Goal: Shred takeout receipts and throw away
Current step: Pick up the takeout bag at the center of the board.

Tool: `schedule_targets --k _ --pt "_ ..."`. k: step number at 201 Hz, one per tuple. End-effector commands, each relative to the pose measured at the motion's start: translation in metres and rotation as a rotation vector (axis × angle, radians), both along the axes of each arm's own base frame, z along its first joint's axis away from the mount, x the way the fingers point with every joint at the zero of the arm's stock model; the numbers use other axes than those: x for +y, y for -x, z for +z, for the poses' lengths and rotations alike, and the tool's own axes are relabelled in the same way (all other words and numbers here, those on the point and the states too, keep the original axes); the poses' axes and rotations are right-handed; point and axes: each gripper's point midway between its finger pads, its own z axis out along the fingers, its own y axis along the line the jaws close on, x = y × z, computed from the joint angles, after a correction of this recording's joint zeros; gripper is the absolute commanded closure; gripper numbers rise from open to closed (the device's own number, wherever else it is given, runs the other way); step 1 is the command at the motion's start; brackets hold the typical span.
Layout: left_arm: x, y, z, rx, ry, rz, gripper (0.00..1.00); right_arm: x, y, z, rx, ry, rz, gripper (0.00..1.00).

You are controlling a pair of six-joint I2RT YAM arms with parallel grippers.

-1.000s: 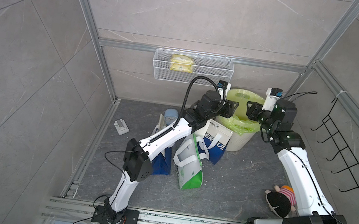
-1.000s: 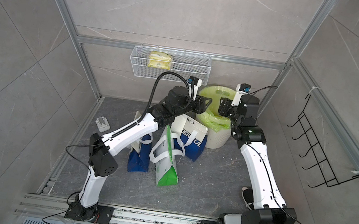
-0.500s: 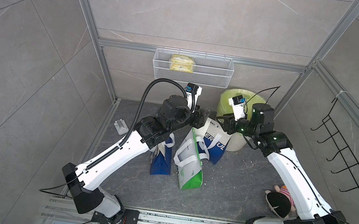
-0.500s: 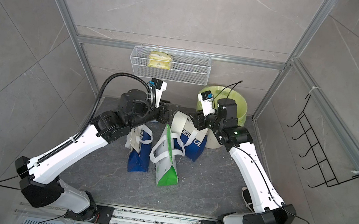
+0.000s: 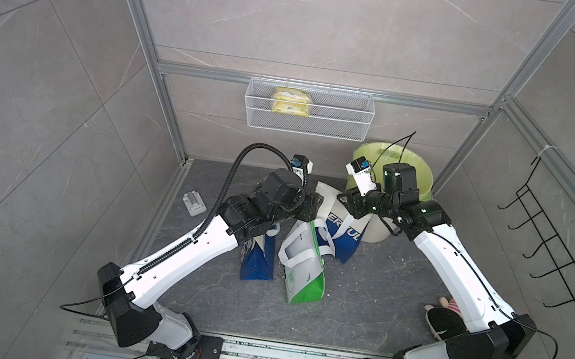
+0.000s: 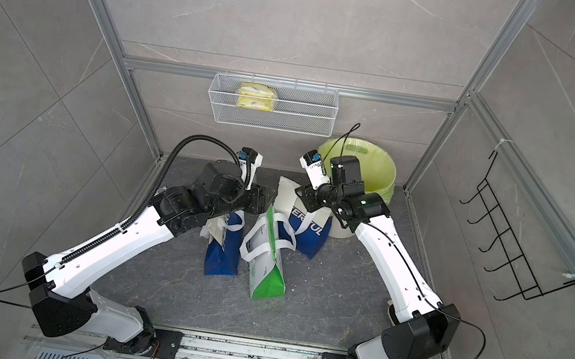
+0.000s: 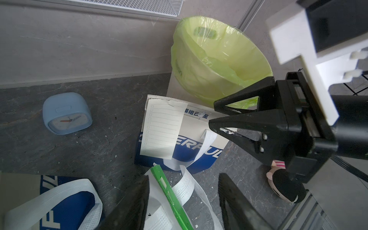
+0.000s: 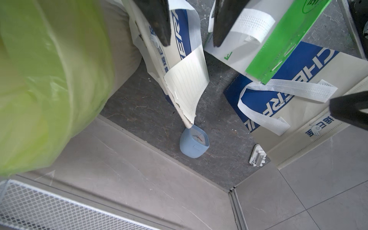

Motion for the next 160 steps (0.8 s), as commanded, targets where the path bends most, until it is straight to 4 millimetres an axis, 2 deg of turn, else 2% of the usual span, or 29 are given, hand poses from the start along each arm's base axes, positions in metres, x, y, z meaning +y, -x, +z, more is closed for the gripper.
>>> schedule_targets --k 1,49,160 --pt "0.011 0.007 0.021 -0.030 0.047 0.021 0.42 -0.001 -0.005 0.002 -0.017 0.047 -0.009 0.61" --pt "0.013 0.010 0.022 -0.028 0.052 0.020 0.41 -0.016 -0.025 -0.018 -0.009 0.159 -0.098 0.56" --pt "0.014 0.011 0.023 -0.033 0.055 0.017 0.42 -0.014 -0.029 -0.057 0.098 0.259 -0.111 0.63"
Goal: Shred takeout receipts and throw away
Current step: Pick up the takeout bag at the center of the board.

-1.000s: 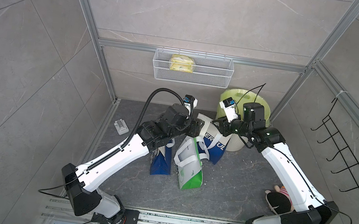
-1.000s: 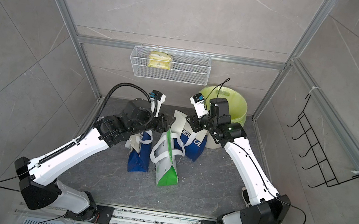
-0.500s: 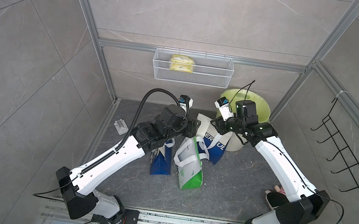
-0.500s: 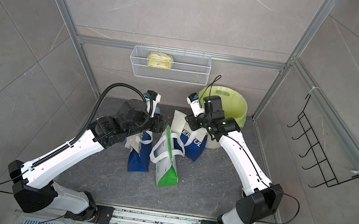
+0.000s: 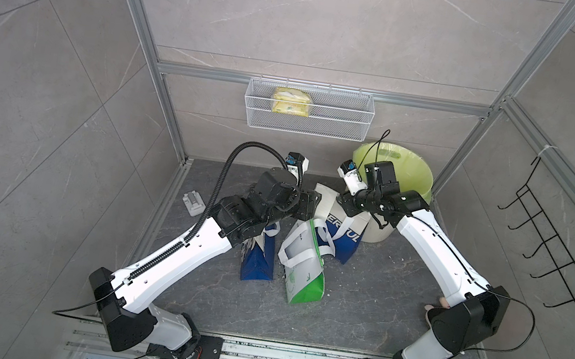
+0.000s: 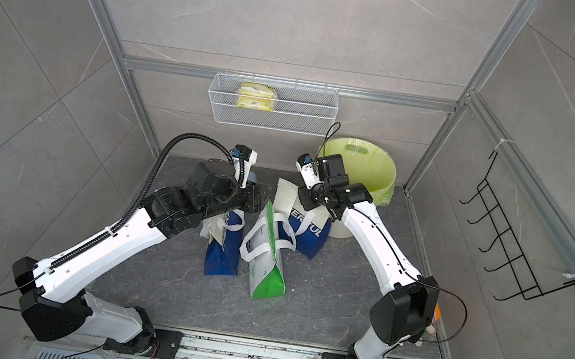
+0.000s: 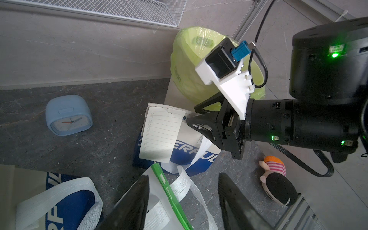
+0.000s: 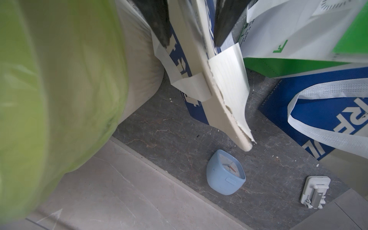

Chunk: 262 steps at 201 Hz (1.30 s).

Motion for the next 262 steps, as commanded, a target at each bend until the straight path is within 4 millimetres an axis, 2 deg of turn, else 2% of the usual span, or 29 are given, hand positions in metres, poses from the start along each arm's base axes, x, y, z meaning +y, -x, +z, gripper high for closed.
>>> schedule_targets --k 1,20,65,90,119,155,204,232,262 --pt "0.007 0.006 0.012 -0.025 0.022 0.008 0.42 -0.003 0.003 -0.004 0.021 0.049 -0.009 0.63" --pt "0.007 0.006 0.012 -0.025 0.024 0.008 0.42 -0.006 0.005 -0.003 0.016 0.054 -0.020 0.70" --pt "0.007 0.005 0.013 -0.037 0.036 0.009 0.41 -0.013 0.016 0.017 -0.031 0.034 -0.030 1.00" --pt "0.007 0.004 0.015 -0.040 0.054 0.022 0.41 -0.012 0.021 0.042 -0.083 -0.021 -0.027 1.00" --pt "0.008 -0.003 0.016 -0.044 0.120 0.071 0.41 -0.011 0.027 0.079 -0.163 -0.108 -0.031 1.00" --pt "0.003 -0.018 0.019 0.013 0.291 0.067 0.40 -0.015 0.036 0.117 -0.244 -0.187 -0.053 1.00" --pt "0.000 -0.045 0.027 0.068 0.529 0.022 0.36 -0.024 0.044 0.151 -0.329 -0.272 -0.110 1.00" --pt "-0.002 -0.058 0.026 0.105 0.598 0.027 0.35 -0.025 0.050 0.171 -0.371 -0.349 -0.120 1.00" --pt "-0.014 -0.066 0.024 0.149 0.637 -0.007 0.34 -0.022 0.056 0.187 -0.386 -0.416 -0.106 1.00"
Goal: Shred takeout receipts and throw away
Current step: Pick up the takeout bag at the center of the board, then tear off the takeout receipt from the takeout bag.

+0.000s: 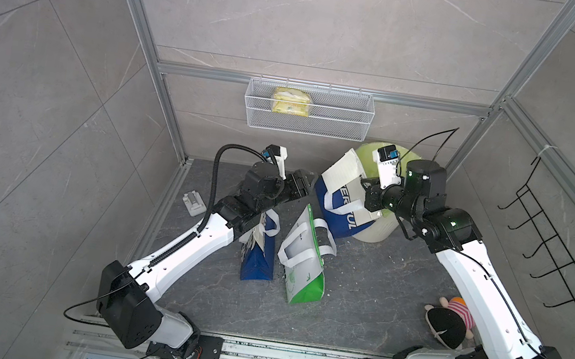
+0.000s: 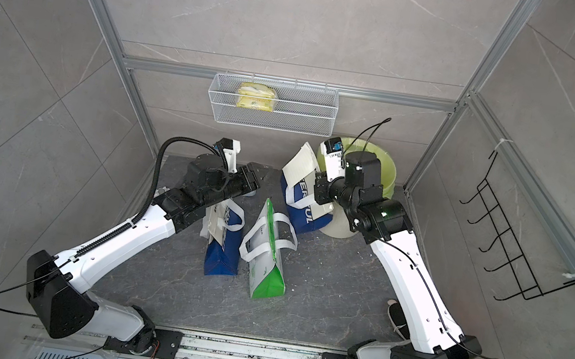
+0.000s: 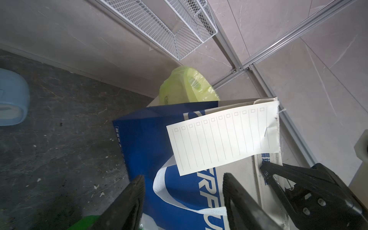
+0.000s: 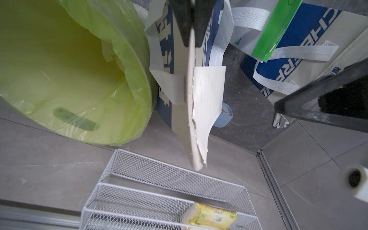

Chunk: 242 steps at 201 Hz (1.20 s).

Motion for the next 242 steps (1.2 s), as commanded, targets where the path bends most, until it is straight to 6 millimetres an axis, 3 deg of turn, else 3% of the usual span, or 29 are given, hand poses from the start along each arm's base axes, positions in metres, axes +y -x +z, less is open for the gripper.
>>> schedule_targets --k 1,51,114,205,242 --pt "-0.015 -0.003 0.028 -0.021 0.125 -0.064 0.34 0.004 0.008 0.047 -0.115 -0.128 0.015 1.00" --pt "-0.030 -0.015 0.030 -0.022 0.170 -0.100 0.30 0.005 0.016 0.055 -0.123 -0.151 0.037 1.00" --pt "-0.053 -0.021 0.041 -0.039 0.268 -0.198 0.34 0.006 0.015 0.045 -0.106 -0.127 0.041 1.00" --pt "-0.051 -0.006 0.078 -0.146 0.418 -0.264 0.37 -0.001 0.001 0.029 -0.094 -0.094 -0.024 1.00" --pt "-0.054 -0.011 0.061 -0.109 0.419 -0.255 0.37 0.002 0.005 0.035 -0.104 -0.123 -0.005 1.00"
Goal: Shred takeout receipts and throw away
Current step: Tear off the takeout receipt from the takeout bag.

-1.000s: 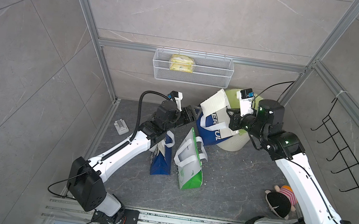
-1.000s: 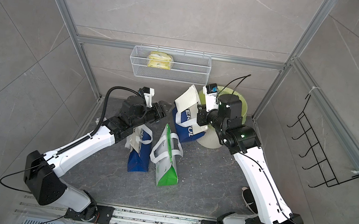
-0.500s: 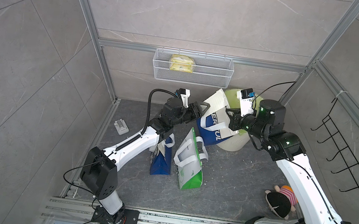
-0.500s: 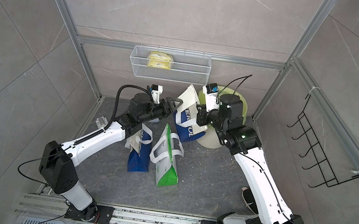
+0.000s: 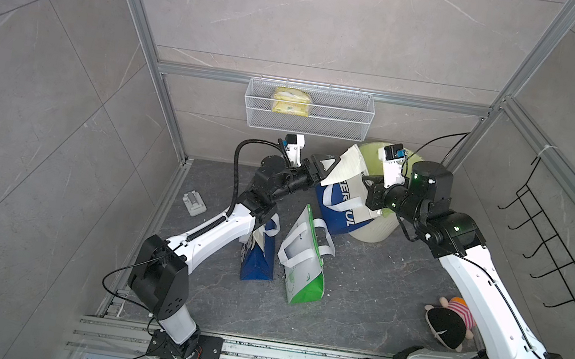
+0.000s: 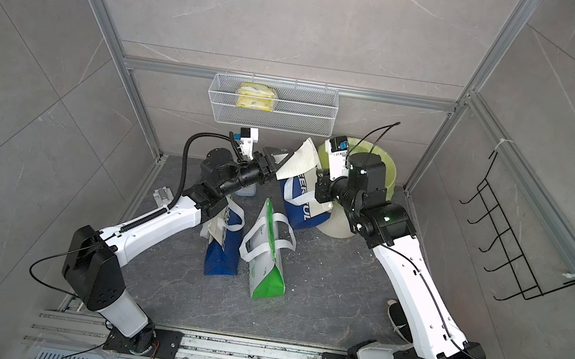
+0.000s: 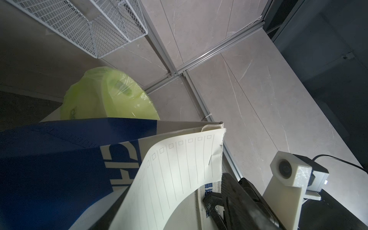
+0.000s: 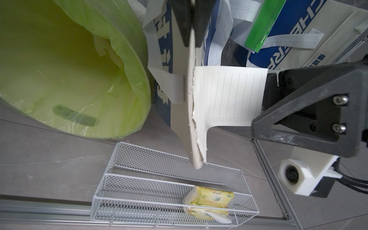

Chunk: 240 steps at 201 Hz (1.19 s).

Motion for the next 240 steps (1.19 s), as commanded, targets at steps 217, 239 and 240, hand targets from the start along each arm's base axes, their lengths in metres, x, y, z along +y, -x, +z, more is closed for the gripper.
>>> schedule_targets --k 217,239,240 --pt "0.021 0.056 0.078 -0.139 0.080 -0.071 1.00 -0.012 -0.030 -0.054 0.020 0.084 -0.100 1.00" --pt "0.021 0.057 0.077 -0.142 0.076 -0.074 1.00 -0.008 -0.027 -0.057 0.039 0.078 -0.073 1.00" --pt "0.021 0.057 0.077 -0.142 0.075 -0.074 1.00 -0.007 -0.026 -0.058 0.042 0.079 -0.070 1.00"
